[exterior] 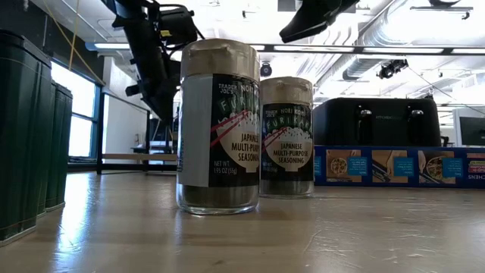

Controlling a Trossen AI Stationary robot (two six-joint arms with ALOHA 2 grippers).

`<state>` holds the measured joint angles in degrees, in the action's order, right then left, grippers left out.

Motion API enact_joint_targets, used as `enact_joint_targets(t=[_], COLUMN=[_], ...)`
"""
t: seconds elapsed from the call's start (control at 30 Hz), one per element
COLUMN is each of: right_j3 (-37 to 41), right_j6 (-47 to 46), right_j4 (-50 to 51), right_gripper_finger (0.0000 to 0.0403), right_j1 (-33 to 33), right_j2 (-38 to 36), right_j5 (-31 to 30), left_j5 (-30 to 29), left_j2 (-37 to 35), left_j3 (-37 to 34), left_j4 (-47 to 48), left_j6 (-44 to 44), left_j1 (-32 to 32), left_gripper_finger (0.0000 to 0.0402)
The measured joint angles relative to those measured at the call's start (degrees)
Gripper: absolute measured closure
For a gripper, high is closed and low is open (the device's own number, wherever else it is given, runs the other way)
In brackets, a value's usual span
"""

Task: Shelf spices
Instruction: Put the top black seasoning can on the shelf

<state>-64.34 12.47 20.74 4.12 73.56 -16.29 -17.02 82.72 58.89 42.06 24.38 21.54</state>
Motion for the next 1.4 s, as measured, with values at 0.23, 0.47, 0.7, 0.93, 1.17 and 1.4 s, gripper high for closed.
enact_joint_targets(t=[0.23,0.47,0.7,0.93,1.17,1.4], right_j3=[0.01,0.0,0.0,0.0,4.81,13.54], right_j6=[0.0,0.0,0.0,3.6,6.62,4.61], right_j4=[0.38,0.48,1.23,2.1,-4.88,-15.55], right_gripper_finger=[0.0107,0.0107,0.0107,0.0107,0.0107,0.0107], right_j1=[0.0,0.0,0.0,-2.42,-6.95,-9.73], right_j2=[0.0,0.0,0.0,-0.07,-0.15,-0.07], right_j5=[-0.01,0.0,0.0,4.96,25.55,28.25], left_j5=[-0.02,-0.02,0.03,-3.32,-17.6,-33.82], left_j2=[0.0,-0.02,-0.02,-2.58,-5.07,2.82], left_j3=[0.22,0.96,3.34,6.45,6.47,6.48], left_j4=[-0.03,-0.09,1.38,5.96,3.27,-14.88], left_j6=[0.26,0.38,-0.49,4.35,16.94,15.92], left_j1=[-0.4,-0.66,-1.16,-9.46,-28.83,-46.04], left_gripper_finger=[0.0402,0.0402,0.0402,0.0402,0.0401,0.0402])
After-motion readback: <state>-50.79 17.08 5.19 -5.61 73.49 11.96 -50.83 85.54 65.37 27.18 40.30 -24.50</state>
